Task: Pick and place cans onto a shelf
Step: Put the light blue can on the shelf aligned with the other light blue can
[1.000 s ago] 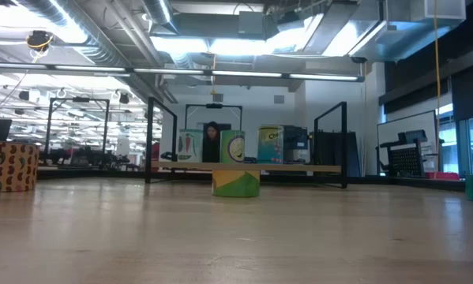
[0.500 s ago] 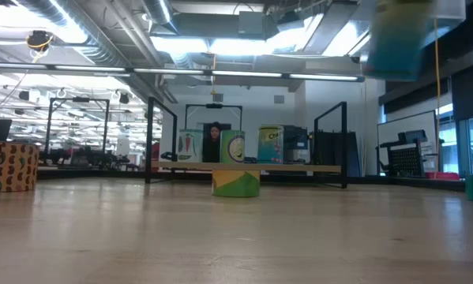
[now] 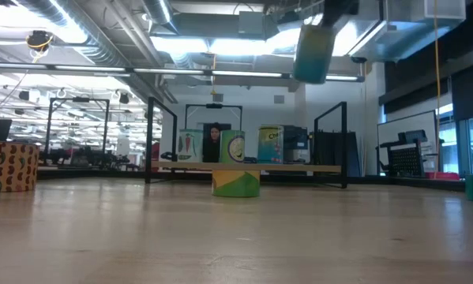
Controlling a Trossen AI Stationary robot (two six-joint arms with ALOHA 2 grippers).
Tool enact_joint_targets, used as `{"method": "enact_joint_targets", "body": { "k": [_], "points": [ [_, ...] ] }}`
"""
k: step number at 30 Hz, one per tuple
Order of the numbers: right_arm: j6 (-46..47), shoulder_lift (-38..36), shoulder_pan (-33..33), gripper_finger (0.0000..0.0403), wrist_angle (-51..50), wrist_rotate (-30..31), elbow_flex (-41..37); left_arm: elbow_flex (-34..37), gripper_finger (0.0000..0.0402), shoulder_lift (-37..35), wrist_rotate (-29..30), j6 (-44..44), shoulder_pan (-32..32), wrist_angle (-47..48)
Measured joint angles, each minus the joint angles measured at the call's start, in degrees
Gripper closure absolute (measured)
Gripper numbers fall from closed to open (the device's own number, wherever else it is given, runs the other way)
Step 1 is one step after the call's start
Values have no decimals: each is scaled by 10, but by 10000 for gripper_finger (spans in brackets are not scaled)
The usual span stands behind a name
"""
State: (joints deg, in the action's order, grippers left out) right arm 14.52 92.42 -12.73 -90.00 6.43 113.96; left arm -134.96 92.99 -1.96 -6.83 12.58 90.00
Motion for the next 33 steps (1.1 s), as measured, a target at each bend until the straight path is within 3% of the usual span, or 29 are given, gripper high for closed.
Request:
{"method": "enact_joint_targets", "body": {
  "k": [7,15,22,27,33],
  "points": [
    [-115,53,-96,403,15,-6,35,0,321,0,0,0,0,0],
    [-152,94,-189,403,27,-74,37,0,321,0,0,-1,0,0],
    [-206,141,-240,403,29,-89,37,0,321,0,0,-3,0,0],
    [-238,168,-275,403,45,-136,37,0,321,0,0,-3,0,0],
    [-253,191,-314,403,50,-138,37,0,321,0,0,-3,0,0]
  ]
}}
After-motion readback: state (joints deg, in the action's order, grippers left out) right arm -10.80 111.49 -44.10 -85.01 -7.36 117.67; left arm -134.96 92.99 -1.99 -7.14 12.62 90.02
